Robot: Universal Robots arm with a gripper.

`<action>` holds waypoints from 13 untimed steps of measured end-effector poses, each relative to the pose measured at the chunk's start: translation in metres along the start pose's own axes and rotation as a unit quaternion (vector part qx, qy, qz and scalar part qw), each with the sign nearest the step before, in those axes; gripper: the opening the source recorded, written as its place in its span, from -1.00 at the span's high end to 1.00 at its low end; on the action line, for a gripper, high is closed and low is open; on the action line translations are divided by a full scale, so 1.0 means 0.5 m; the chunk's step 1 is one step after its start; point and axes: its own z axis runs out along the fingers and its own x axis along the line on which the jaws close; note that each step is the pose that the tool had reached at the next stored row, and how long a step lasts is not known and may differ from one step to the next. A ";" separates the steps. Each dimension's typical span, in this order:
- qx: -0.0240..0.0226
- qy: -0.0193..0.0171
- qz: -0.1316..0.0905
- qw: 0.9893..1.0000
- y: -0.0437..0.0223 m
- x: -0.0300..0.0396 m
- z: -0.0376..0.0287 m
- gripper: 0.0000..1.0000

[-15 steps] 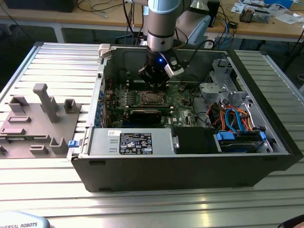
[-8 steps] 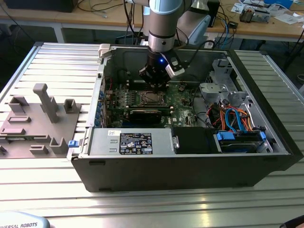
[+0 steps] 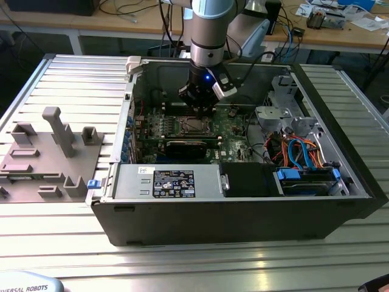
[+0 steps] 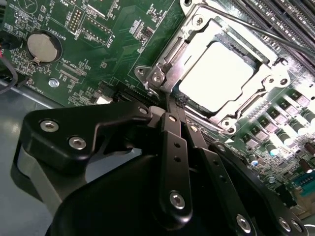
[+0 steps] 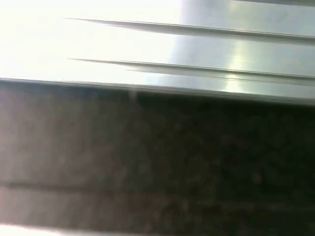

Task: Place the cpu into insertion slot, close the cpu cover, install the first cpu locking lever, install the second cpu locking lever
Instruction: 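Install the first cpu locking lever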

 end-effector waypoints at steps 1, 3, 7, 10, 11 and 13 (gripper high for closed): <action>-0.001 0.000 0.000 1.000 0.000 -0.001 0.000 0.79; -0.002 0.000 0.000 1.000 0.000 -0.004 0.000 0.79; -0.003 0.000 0.000 1.000 0.000 -0.009 -0.001 0.79; -0.003 0.000 0.000 1.000 0.000 -0.009 -0.016 0.79; -0.003 0.000 0.000 1.000 0.000 -0.009 -0.019 0.79; -0.003 0.000 0.000 1.000 0.000 -0.009 -0.022 0.79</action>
